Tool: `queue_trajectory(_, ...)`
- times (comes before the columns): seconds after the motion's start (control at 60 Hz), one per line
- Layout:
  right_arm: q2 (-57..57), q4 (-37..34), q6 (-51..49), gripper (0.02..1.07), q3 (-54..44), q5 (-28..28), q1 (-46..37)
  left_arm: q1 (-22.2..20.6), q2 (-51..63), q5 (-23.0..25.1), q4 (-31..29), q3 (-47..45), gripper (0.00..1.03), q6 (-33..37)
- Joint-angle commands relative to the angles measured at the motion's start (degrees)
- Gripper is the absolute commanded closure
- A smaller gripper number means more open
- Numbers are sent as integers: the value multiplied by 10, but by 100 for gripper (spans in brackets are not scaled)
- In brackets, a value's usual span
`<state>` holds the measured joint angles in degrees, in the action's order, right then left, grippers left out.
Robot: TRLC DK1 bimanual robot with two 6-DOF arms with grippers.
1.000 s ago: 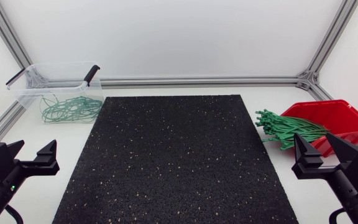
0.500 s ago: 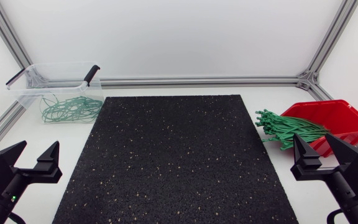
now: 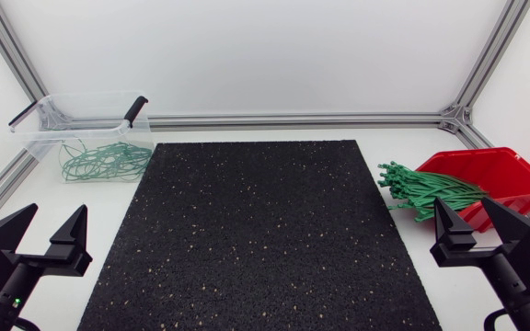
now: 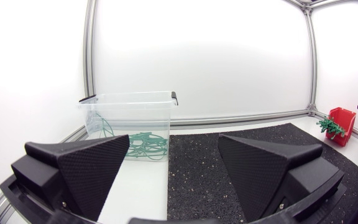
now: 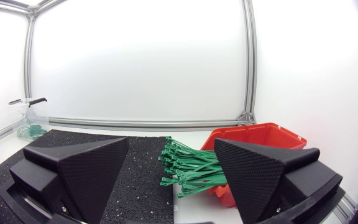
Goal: Take a green cable tie from the red box, thread the tail through the head to close it, then place it in the transparent bin on the left.
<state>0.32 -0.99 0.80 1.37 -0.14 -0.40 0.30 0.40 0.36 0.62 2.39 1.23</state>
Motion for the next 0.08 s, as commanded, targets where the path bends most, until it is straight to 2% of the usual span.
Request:
queue_trajectory(0.0, -3, 10, -8, 7, -14, 1, 4, -3, -4, -4, -6, -24, 4, -12)
queue_trajectory(0.067, -3, 10, -8, 7, -14, 1, 4, -3, -4, -4, -6, -24, 4, -12)
